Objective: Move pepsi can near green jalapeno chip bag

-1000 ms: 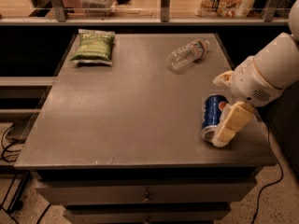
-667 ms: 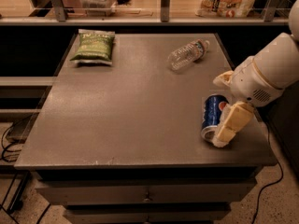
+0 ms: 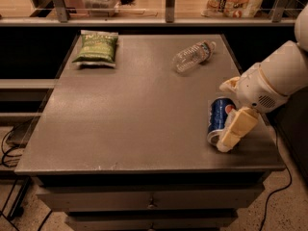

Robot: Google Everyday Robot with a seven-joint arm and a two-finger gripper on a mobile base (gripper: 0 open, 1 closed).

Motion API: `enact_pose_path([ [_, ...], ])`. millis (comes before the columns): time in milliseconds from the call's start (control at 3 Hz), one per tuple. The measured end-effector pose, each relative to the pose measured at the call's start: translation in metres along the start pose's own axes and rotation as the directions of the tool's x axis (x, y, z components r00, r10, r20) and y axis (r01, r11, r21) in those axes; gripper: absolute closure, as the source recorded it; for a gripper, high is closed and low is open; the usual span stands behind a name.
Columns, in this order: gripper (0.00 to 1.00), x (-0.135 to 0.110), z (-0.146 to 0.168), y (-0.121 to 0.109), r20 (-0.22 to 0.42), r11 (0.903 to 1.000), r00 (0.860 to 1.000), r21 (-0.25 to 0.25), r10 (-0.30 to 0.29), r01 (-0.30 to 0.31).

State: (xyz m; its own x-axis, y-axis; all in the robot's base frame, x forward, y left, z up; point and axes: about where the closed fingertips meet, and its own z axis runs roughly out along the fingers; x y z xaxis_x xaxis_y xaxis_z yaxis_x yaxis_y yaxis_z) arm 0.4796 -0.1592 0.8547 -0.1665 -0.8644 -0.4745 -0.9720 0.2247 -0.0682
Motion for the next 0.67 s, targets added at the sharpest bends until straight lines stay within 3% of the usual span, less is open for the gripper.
enact_pose_path([
  [333, 0.17, 0.0054, 0.0065, -0.0029, 0.004, 0.9998, 1.0, -0.002, 0.02, -0.02],
  [667, 0.41, 0.0048, 0.0056, -0.0057, 0.003, 0.9995, 1.0, 0.009, 0.031, -0.031],
])
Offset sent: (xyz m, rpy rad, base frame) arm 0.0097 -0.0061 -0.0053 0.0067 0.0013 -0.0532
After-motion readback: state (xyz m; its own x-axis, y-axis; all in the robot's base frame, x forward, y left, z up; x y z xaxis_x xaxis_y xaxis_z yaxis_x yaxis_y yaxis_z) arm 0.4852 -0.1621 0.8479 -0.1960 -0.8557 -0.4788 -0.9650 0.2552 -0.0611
